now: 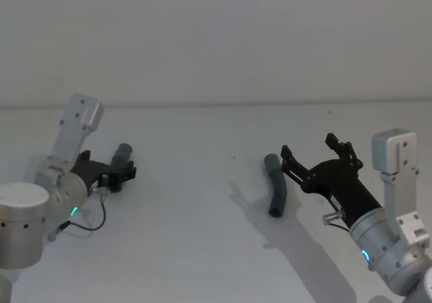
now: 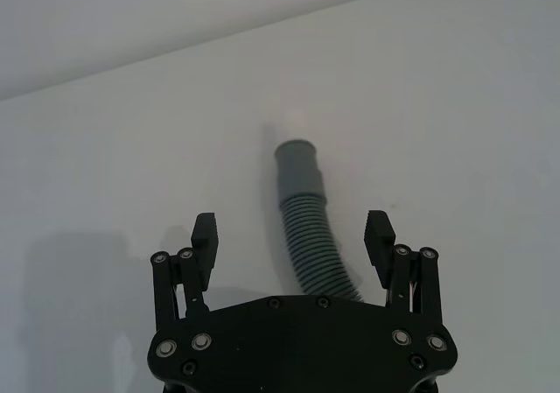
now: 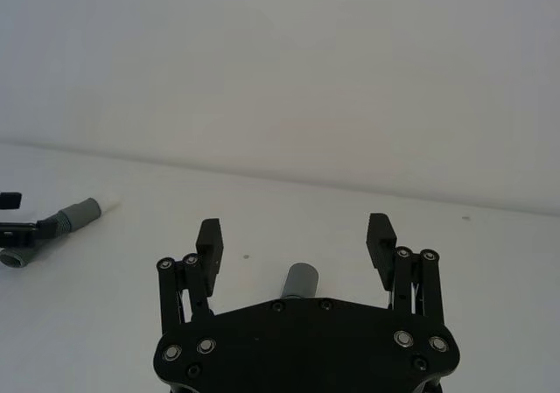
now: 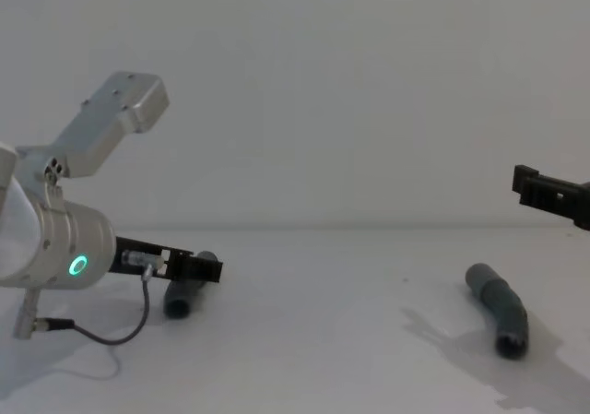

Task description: Use both hands to pick up one end of the pipe from the table, align the ends, and insert them.

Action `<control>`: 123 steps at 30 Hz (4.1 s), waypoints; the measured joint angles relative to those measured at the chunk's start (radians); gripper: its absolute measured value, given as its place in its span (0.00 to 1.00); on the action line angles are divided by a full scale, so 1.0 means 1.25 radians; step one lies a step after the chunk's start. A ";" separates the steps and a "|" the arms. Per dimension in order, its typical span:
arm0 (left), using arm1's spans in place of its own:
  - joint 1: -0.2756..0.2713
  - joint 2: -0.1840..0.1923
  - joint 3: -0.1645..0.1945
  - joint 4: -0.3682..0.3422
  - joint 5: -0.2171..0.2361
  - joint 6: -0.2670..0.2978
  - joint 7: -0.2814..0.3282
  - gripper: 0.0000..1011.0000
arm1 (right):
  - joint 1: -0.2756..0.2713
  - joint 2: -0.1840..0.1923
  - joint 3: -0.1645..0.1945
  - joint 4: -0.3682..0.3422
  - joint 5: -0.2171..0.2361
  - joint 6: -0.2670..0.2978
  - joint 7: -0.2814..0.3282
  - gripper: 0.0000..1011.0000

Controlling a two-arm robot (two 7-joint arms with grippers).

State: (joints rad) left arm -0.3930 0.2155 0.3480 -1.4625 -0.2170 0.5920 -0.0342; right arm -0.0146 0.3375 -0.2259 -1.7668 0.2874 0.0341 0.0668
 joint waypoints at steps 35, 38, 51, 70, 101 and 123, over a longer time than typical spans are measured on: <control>-0.076 -0.053 -0.012 0.107 -0.017 0.054 -0.053 0.99 | 0.000 0.000 0.000 0.000 0.000 0.000 0.000 0.99; -0.081 -0.056 -0.014 0.114 -0.018 0.062 -0.054 0.99 | 0.000 0.000 0.000 0.000 0.000 0.000 0.000 0.99; -0.095 -0.062 -0.021 0.135 -0.016 0.080 -0.060 0.99 | 0.000 0.000 0.000 0.000 0.000 0.000 0.000 0.99; -0.105 -0.065 -0.026 0.154 -0.004 0.081 -0.062 0.97 | 0.000 0.000 0.000 0.000 0.000 0.000 0.000 0.99; -0.106 -0.065 -0.027 0.159 -0.001 0.080 -0.060 0.54 | 0.000 0.000 0.000 0.000 0.000 0.000 0.000 0.99; -0.106 -0.065 -0.026 0.159 -0.001 0.080 -0.061 0.39 | 0.000 0.000 0.000 0.000 0.000 0.000 0.000 0.99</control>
State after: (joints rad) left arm -0.5260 0.1337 0.3151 -1.2643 -0.2186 0.6925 -0.1110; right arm -0.0147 0.3375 -0.2258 -1.7668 0.2873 0.0341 0.0668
